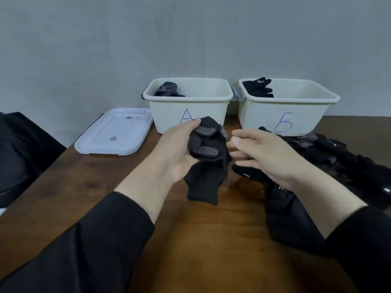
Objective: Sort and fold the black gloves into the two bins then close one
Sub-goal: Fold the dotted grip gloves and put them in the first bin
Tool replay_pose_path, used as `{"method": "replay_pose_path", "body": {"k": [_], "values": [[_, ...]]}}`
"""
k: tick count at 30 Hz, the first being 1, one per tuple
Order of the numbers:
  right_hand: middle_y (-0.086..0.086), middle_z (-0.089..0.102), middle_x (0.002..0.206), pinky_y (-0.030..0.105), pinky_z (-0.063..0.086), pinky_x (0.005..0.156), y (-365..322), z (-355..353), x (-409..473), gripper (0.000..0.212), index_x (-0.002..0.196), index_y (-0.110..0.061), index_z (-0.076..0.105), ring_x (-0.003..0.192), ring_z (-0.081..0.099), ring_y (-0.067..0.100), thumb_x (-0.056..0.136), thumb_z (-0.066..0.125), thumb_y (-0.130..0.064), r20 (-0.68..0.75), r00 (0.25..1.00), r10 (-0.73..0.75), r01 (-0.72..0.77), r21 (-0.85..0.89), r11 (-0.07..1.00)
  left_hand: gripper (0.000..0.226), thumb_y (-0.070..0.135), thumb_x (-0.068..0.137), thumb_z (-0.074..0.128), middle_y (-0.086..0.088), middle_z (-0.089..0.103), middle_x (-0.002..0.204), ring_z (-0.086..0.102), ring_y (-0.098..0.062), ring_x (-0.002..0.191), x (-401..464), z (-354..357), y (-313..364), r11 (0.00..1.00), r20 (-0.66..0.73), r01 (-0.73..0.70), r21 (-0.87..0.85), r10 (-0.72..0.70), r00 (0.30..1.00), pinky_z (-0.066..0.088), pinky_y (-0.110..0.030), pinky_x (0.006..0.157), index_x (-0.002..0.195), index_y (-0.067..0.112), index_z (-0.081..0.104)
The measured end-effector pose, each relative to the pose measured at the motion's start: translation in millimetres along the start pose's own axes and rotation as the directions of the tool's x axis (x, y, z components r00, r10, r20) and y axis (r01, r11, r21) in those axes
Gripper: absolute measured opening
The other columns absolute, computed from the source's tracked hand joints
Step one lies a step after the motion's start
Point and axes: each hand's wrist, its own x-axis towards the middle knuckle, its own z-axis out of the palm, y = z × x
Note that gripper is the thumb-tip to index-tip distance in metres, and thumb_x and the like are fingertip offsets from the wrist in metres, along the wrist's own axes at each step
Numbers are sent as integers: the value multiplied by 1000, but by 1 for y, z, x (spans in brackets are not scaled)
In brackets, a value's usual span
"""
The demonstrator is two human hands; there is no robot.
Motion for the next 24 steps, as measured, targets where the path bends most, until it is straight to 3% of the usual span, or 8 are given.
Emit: {"method": "replay_pose_path", "body": {"k": [4,6,8,11,15,19,22,24], "values": [[-24,74,109,34,55,97,4,7,-1,24,120,-38,66,107,66,-7,99,64,-30,121,993,7,1,-72,997,20,20,101,57,-12,73,119,69,-29,113,0,-11,4,992,81,54,-117,-45,996,57,-46,92,116,12,69],[-8,75,118,35,53,97,2,11,4,23,122,-28,69,110,68,7,101,61,-26,196,980,43,-54,49,997,26,22,101,56,-13,70,125,67,-30,118,2,-14,8,992,120,47,-118,-33,992,55,-46,96,123,11,67],[6,76,114,37,53,96,-1,11,12,21,116,-11,71,107,70,20,98,63,-19,123,990,76,-102,227,968,34,26,102,56,-11,70,127,66,-28,119,2,-17,14,996,156,22,-91,-8,988,54,-46,100,131,9,64],[9,77,109,42,56,94,-16,2,24,17,112,-5,69,109,71,24,96,65,-11,-87,995,55,-18,380,925,43,45,101,55,-4,79,99,74,-18,93,3,-29,21,948,-5,-83,308,88,996,59,-45,90,111,7,72],[2,79,98,33,59,71,-40,-10,28,14,86,-22,73,94,75,16,96,66,-14,-120,991,-52,63,88,994,46,52,102,49,-1,78,82,75,-16,75,9,-65,3,657,-122,-89,749,269,955,61,-44,86,95,13,73],[5,77,83,23,56,55,-53,-9,34,13,88,-11,71,72,74,14,97,67,-19,-75,989,-124,94,-321,942,15,37,100,56,18,71,100,64,2,95,18,-100,-32,274,168,-279,920,367,915,50,-27,92,104,32,70],[-11,68,65,32,61,61,-61,-12,41,14,86,-16,71,63,68,18,96,68,-26,-37,992,-124,92,-473,876,29,39,97,63,19,56,135,43,4,127,19,-113,-53,55,458,-481,875,223,860,31,-28,114,125,34,67],[-16,59,59,32,56,58,-65,-14,46,16,80,-22,68,52,59,18,95,69,-30,-48,993,-110,67,-535,842,42,49,95,62,19,44,150,27,3,140,19,-115,-59,-48,515,-513,857,103,851,15,-29,119,135,38,60]]}}
